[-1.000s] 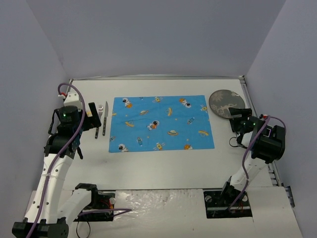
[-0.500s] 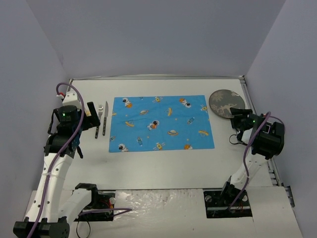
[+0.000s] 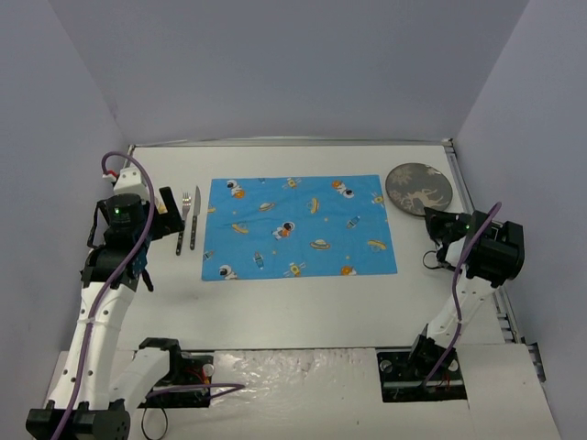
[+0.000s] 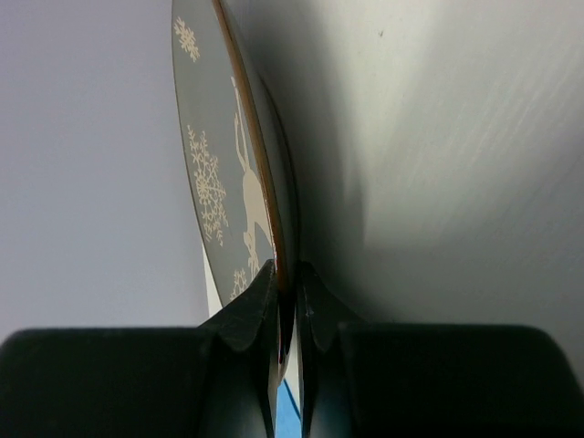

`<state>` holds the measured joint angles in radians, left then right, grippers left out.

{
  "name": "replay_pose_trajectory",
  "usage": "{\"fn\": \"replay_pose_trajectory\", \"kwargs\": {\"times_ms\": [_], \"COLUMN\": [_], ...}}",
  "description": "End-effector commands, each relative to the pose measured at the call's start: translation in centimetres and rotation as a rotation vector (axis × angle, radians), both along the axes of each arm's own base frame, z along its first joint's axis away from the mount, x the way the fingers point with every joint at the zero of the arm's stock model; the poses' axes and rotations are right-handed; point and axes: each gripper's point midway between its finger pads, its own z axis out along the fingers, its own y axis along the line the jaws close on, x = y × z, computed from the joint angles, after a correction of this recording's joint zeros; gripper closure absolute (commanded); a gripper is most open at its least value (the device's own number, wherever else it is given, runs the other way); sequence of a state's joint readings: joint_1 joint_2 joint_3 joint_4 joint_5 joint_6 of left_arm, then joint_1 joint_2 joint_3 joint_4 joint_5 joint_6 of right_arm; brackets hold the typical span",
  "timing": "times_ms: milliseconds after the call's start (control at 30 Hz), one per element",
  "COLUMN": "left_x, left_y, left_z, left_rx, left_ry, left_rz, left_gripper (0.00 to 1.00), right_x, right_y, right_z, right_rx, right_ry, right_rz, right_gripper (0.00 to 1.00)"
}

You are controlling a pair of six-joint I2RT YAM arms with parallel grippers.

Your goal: Set the dinner table for one person

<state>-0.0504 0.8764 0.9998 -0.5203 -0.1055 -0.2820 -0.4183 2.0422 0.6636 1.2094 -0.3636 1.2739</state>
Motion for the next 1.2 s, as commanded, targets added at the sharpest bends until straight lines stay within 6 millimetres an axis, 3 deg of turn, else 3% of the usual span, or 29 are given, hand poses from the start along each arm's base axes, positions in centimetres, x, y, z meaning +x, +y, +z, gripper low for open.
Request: {"fn": "replay_pose_trajectory", "kwargs": {"times_ms": [0, 233, 333, 400, 533, 733, 900, 1033, 1167], "left_x": [0.8, 0.8, 0.8, 0.8, 0.8, 0.8, 0.8, 0.7, 0.7], "left_y": [0.2, 0.0, 0.0, 0.1, 0.1, 0.2, 0.3, 0.3, 0.4], "left_z": [1.6, 1.8, 1.7, 1.7, 1.8, 1.8, 1.8, 1.8, 1.6], "left_rx": [-0.015, -0.026, -0.029, -0.03, -0.032, -0.034, -0.035, -0.036, -0.034], "left_ry": [-0.073, -0.08, -0.08, -0.079, -0.083, -0.085, -0.088, -0.087, -0.084], "left_rz": [0.013, 0.008, 0.008, 0.008, 0.01, 0.01, 0.016, 0.016, 0.019], "left_gripper": [0.03, 0.03, 0.03, 0.03, 0.03, 0.03, 0.03, 0.03, 0.03], "right_x": [1.1, 1.3, 1.2, 1.1, 1.0, 0.1, -1.3, -2.2, -2.9], "right_y": [0.3, 2.3, 3.5, 6.1, 11.1, 20.5, 28.3, 31.7, 33.4], "right_z": [4.8, 15.1, 17.9, 20.5, 22.6, 23.3, 22.0, 20.3, 18.5], "right_rx": [-0.015, -0.041, -0.068, -0.088, -0.159, -0.157, -0.142, -0.117, -0.102], "right_ry": [-0.152, -0.449, -0.498, -0.532, -0.533, -0.534, -0.507, -0.484, -0.457], "right_rz": [0.02, 0.095, 0.135, 0.208, 0.345, 0.608, 0.802, 0.882, 0.928], "right_gripper": [1.0, 1.0, 1.0, 1.0, 1.0, 1.0, 1.0, 1.0, 1.0]}}
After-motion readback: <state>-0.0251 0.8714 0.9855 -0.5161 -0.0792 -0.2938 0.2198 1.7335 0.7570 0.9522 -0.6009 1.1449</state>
